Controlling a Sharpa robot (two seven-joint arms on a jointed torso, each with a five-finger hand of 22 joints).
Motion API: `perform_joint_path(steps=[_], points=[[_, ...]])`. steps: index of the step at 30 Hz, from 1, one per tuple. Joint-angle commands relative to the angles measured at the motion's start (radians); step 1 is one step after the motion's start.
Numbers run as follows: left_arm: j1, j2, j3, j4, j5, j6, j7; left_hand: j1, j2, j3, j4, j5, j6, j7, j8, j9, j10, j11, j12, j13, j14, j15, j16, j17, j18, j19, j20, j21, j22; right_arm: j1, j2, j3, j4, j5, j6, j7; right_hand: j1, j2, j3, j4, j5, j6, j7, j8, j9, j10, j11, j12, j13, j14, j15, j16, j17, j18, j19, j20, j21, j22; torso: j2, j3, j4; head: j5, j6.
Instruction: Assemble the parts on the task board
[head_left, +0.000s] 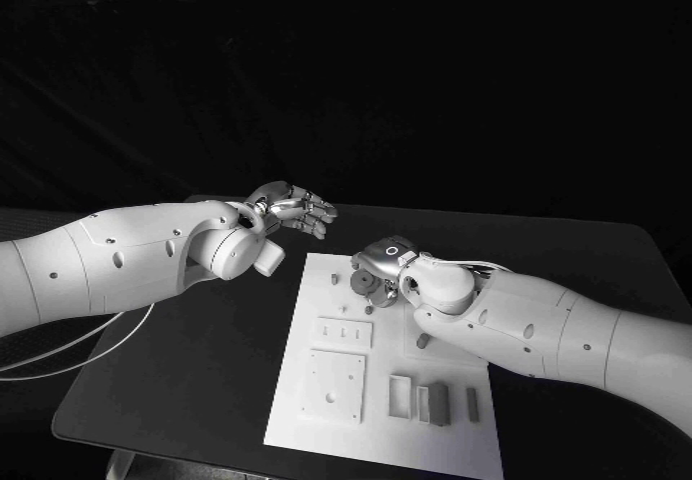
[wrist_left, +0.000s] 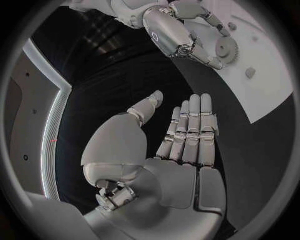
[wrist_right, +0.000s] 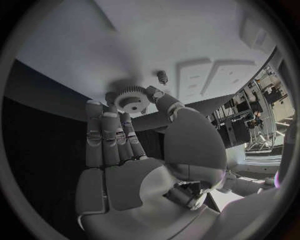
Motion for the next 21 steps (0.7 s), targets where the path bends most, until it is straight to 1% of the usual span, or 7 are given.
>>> perform_joint_path(steps=[1,8,10,16,19,21], points=[[0.001,0.001,0.001,0.002,-0.004,0.004,0.005,0.004,-0.011,0.002,-0.003,0.003,-0.010,0.009,-0.005,0.001,-0.009,-0.001,-0.006,0.001,0.005,-0.001,-0.006,0.002,0.012,0.003,-0.006,-0.006,0.001,-0.003,-0.006,-0.001,0.012,-0.002,-0.007,0.000,0.003,-0.005,0.002,0.007,0.000,0.004,0.008,0.007,0.002,0.092,-0.017,0.011,0.067,-0.008,-0.003,0.000,0.001,0.085,-0.005,-0.001,-0.002,0.019,0.000,-0.0002,0.0001,0.000,-0.001],[0.001,0.000,0.001,0.002,-0.007,0.004,0.005,0.005,-0.011,0.002,-0.004,0.003,-0.010,0.009,-0.005,0.002,-0.009,-0.001,-0.006,0.001,0.006,-0.001,-0.007,0.002,0.012,0.003,-0.006,-0.007,0.002,-0.004,-0.016,-0.001,0.018,-0.001,-0.011,-0.005,0.003,-0.005,0.001,0.009,0.000,0.006,0.012,0.011,0.004,0.094,-0.018,0.012,0.070,-0.008,-0.004,0.000,0.001,0.085,-0.005,-0.001,-0.001,0.019,0.000,-0.0002,0.0002,-0.001,-0.001],[0.001,-0.001,0.001,0.002,-0.007,0.004,0.004,0.005,-0.011,0.003,-0.005,0.003,-0.010,0.009,-0.005,0.002,-0.009,-0.001,-0.006,0.001,0.006,-0.001,-0.007,0.003,0.012,0.003,-0.006,-0.007,0.002,-0.004,-0.020,-0.001,0.021,-0.001,-0.016,-0.006,0.003,-0.004,0.001,0.010,0.001,0.008,0.013,0.013,0.005,0.095,-0.018,0.013,0.071,-0.009,-0.004,0.000,0.001,0.085,-0.005,-0.001,-0.001,0.019,0.000,-0.0008,0.0005,-0.001,-0.001],[0.001,-0.002,0.001,0.002,-0.007,0.003,0.004,0.006,-0.011,0.003,-0.005,0.003,-0.010,0.009,-0.005,0.002,-0.009,-0.001,-0.006,0.002,0.006,-0.001,-0.007,0.003,0.012,0.004,-0.006,-0.007,0.002,-0.005,-0.028,-0.001,0.032,0.002,-0.032,-0.003,0.006,-0.001,0.001,0.014,0.001,0.014,0.020,0.021,0.009,0.104,-0.022,0.018,0.079,-0.008,-0.008,0.001,0.002,0.085,-0.005,-0.002,0.000,0.019,0.000,-0.0004,0.0000,-0.001,-0.002],[0.001,-0.002,0.001,0.002,-0.007,0.003,0.004,0.007,-0.011,0.003,-0.006,0.003,-0.010,0.009,-0.005,0.002,-0.009,-0.001,-0.006,0.002,0.006,-0.001,-0.008,0.003,0.012,0.004,-0.006,-0.007,0.002,-0.006,-0.027,-0.001,0.028,0.004,-0.046,-0.005,0.007,0.000,0.001,0.016,0.001,0.015,0.021,0.023,0.009,0.107,-0.023,0.019,0.081,-0.007,-0.009,0.001,0.002,0.085,-0.004,-0.002,0.001,0.019,0.000,-0.0004,-0.0006,-0.001,-0.001],[0.001,-0.002,0.001,0.002,-0.007,0.003,0.004,0.007,-0.011,0.003,-0.006,0.003,-0.010,0.009,-0.005,0.002,-0.009,-0.001,-0.006,0.002,0.006,-0.001,-0.008,0.004,0.012,0.004,-0.006,-0.007,0.002,-0.006,-0.025,-0.001,0.024,0.004,-0.048,-0.009,0.009,0.003,0.001,0.018,0.001,0.020,0.027,0.028,0.012,0.112,-0.026,0.022,0.085,-0.005,-0.011,0.001,0.001,0.085,-0.002,-0.003,0.001,0.019,0.000,-0.0006,-0.0004,-0.001,0.000]])
